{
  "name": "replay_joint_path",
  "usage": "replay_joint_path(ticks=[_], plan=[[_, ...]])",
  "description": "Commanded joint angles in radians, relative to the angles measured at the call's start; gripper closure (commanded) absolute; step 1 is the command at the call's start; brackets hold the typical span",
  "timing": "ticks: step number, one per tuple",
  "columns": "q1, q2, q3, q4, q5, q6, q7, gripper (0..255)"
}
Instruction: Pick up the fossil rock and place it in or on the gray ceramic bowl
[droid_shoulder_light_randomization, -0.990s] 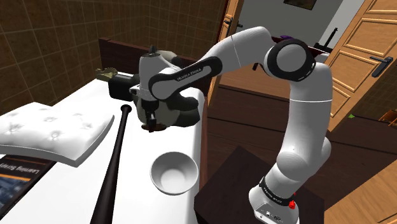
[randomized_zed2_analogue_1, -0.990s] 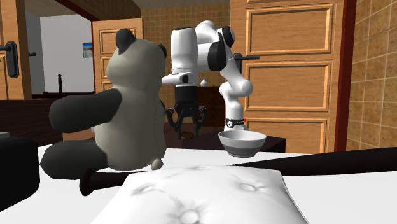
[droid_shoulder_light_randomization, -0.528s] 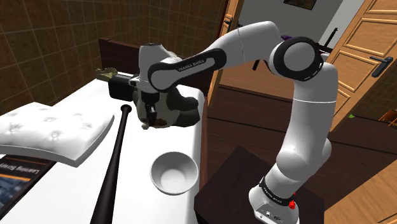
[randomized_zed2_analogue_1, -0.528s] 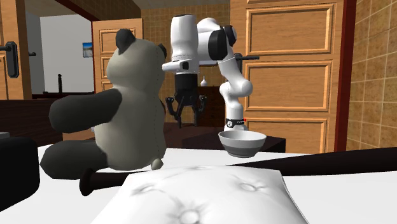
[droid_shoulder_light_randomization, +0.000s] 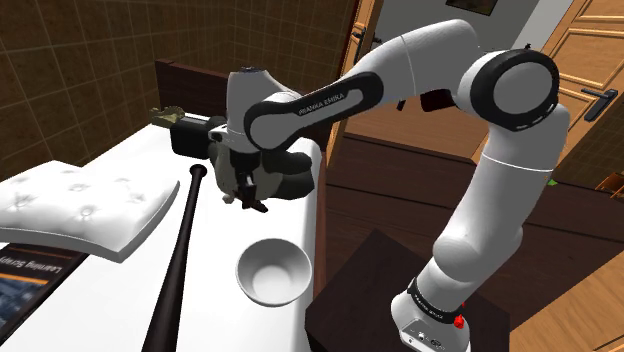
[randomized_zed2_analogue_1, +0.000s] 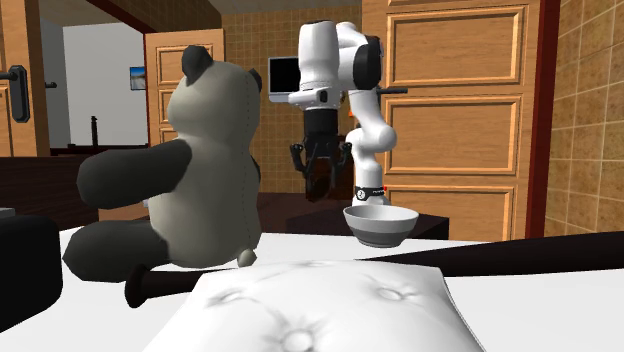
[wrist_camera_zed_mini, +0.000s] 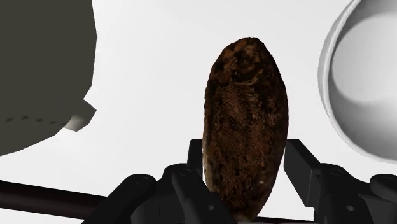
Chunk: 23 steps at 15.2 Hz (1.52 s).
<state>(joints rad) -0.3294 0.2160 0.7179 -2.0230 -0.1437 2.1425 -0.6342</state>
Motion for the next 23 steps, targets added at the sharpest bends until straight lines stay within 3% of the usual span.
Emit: replay_joint_path(ticks=[1,7,13,23], plan=[[-0.007,-0.066,0.023,-0.074,0.047,0.024,-0.002,255],[0.016,-0.287,0.079,-0.269,0.237,0.060,-0.034,255],[0.118,-0.498,0.093,-0.416,0.428,0.045,-0.054,255],[0.086,-0.372,0.148,-0.475,0.353,0.210,0.006,255]])
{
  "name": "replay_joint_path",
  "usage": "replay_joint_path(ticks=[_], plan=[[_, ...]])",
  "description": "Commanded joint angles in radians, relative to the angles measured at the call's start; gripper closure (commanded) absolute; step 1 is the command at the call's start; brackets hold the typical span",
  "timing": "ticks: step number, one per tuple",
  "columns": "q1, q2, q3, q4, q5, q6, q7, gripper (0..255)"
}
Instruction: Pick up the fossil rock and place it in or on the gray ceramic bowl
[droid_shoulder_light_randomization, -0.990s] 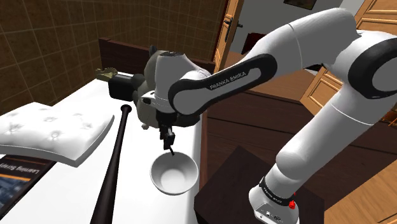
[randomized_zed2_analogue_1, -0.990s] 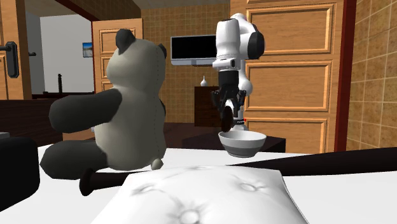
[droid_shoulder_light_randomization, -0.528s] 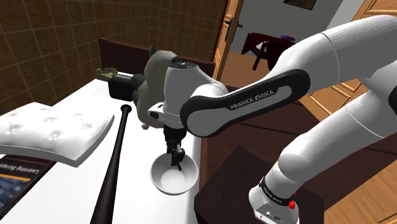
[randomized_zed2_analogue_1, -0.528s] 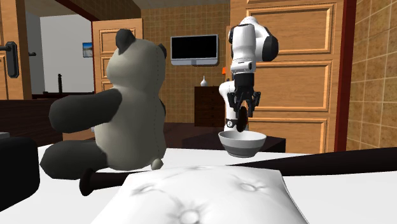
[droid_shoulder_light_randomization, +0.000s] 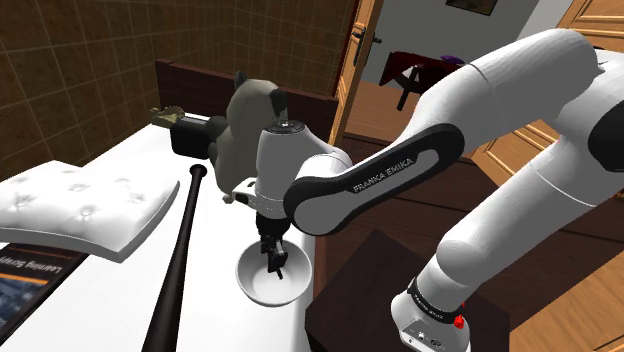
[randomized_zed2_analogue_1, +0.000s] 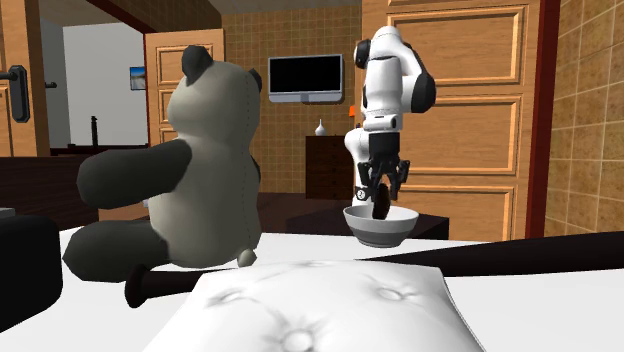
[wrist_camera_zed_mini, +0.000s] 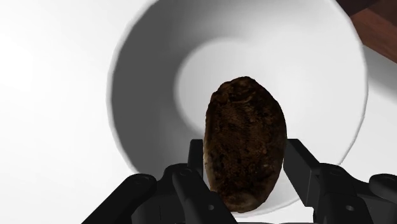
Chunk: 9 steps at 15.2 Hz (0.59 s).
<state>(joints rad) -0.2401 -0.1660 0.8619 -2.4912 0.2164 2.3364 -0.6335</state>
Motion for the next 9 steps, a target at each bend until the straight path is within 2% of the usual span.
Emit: replay_joint_path(ticks=[1,5,9], plan=[[-0.007,0.025,0.009,-0.012,-0.019,0.033,0.014,255],[-0.026,0.096,0.029,-0.029,-0.086,0.103,0.063,255],[-0.025,0.096,0.028,-0.029,-0.086,0.103,0.063,255]])
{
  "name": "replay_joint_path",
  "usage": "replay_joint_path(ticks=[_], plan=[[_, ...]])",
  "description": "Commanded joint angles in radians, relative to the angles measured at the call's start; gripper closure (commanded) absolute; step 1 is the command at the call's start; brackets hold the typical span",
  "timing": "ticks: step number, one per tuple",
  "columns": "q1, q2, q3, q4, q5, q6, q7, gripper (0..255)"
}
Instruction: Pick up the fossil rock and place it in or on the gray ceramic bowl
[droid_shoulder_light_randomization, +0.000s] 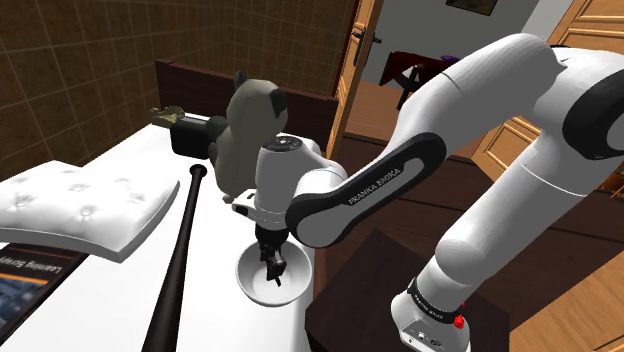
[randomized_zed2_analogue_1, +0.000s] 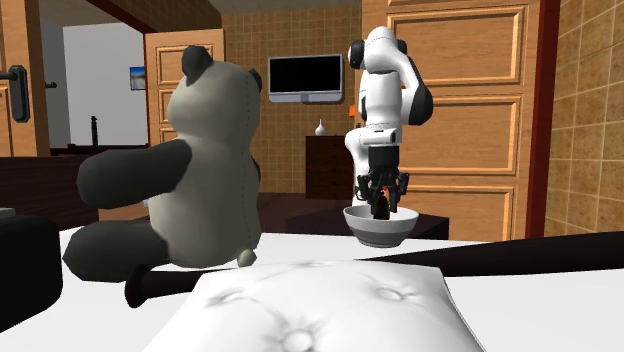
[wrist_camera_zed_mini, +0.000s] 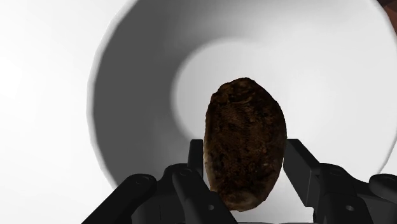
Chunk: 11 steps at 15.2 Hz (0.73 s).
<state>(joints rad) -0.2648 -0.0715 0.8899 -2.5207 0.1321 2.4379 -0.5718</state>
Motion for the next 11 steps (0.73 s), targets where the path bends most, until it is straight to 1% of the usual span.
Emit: replay_joint_path(ticks=[1,4,5,10,11], plan=[[0.000,0.001,0.000,0.000,-0.002,0.001,0.001,255],[0.000,0.001,0.000,0.000,-0.001,0.001,0.001,255],[0.000,0.001,0.000,0.000,-0.001,0.001,0.001,0],[0.000,0.001,0.000,0.000,-0.001,0.001,0.001,0],[0.006,-0.040,-0.007,0.011,0.039,-0.040,-0.030,0]])
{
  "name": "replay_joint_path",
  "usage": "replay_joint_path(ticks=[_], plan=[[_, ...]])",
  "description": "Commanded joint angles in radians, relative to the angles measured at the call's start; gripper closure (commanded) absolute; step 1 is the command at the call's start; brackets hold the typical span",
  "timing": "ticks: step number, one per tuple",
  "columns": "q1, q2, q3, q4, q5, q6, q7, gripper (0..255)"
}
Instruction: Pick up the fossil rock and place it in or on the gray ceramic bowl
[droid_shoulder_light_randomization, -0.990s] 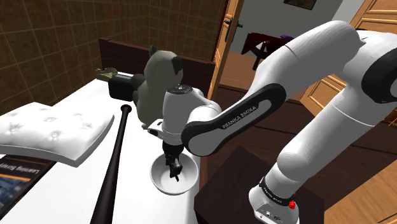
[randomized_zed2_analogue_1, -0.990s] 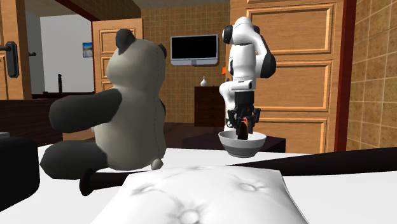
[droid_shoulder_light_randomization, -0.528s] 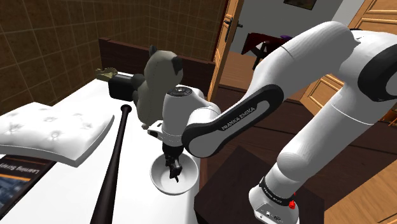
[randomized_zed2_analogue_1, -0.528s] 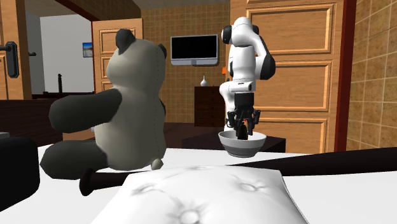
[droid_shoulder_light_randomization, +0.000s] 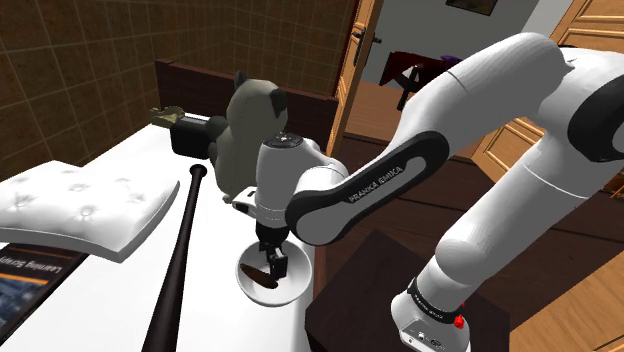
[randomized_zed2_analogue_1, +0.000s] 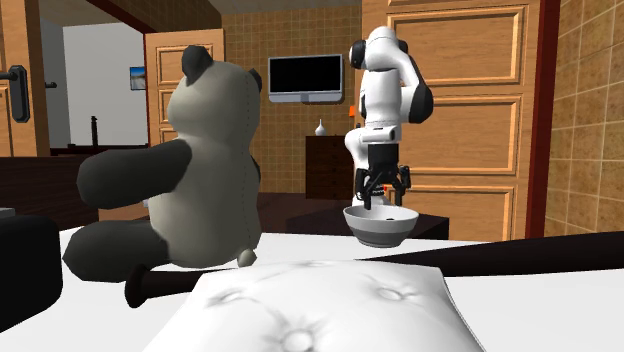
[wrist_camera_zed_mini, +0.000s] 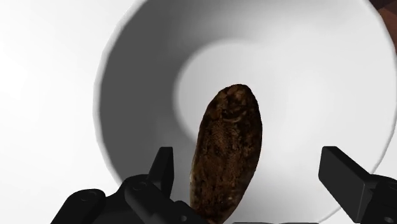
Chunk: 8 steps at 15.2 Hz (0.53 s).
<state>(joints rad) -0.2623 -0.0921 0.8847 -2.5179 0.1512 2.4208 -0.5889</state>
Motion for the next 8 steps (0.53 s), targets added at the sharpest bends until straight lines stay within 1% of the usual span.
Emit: replay_joint_path(ticks=[1,3,8], plan=[[0.011,-0.058,-0.012,0.021,0.053,-0.065,-0.038,0],[0.026,-0.117,-0.036,0.047,0.095,-0.139,-0.071,0],[0.027,-0.117,-0.038,0.047,0.094,-0.139,-0.071,0]])
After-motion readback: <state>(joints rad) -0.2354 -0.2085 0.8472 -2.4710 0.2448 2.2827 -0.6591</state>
